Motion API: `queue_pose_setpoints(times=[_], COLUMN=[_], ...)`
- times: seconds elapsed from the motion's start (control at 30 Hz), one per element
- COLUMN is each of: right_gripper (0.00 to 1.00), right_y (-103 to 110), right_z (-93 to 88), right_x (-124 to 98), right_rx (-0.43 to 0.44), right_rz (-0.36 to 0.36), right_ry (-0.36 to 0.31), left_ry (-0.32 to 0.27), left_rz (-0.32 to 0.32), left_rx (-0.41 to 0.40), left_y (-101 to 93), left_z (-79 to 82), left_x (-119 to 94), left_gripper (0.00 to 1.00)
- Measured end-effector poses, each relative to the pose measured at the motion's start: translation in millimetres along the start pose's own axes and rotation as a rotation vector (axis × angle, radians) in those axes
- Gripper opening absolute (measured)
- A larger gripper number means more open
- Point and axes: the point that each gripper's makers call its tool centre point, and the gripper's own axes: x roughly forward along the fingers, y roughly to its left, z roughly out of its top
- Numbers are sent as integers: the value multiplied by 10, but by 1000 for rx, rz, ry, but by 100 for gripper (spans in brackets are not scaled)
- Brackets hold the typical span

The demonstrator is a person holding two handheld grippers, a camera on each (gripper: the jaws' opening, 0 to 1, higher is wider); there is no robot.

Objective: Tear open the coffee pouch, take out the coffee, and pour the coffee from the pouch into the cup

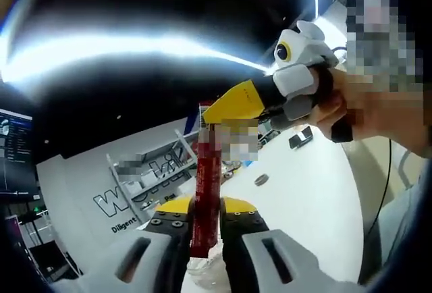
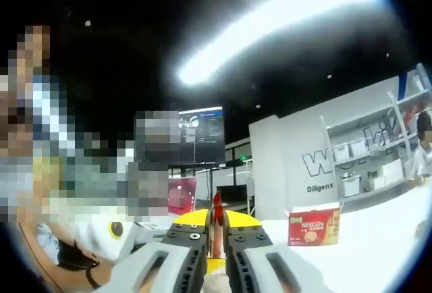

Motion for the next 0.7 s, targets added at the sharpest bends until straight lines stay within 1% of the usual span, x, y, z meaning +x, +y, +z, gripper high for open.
queue_pose_setpoints(times=[0.1,0.23,0.4,0.57,0.63,0.7], right_gripper=[9,9,9,12,15,16], right_y=[8,15,17,-6,16,31], right_z=[-18,-27,-32,-141,-225,-276], right_x=[2,10,16,48,87,108], right_rx=[1,-12,-25,-28,-25,-28], right_rz=[0,3,8,11,31,31], right_ry=[4,8,1,26,62,74], left_ry=[8,4,7,-1,-3,-6], left_rz=[-2,-1,-1,-2,-6,-6], left_rx=[5,1,11,19,19,17], left_y=[-9,-13,-15,-16,-28,-32], left_z=[1,11,15,31,40,49], left_x=[-6,-10,-12,-10,-8,-7], left_gripper=[17,17,16,15,15,15])
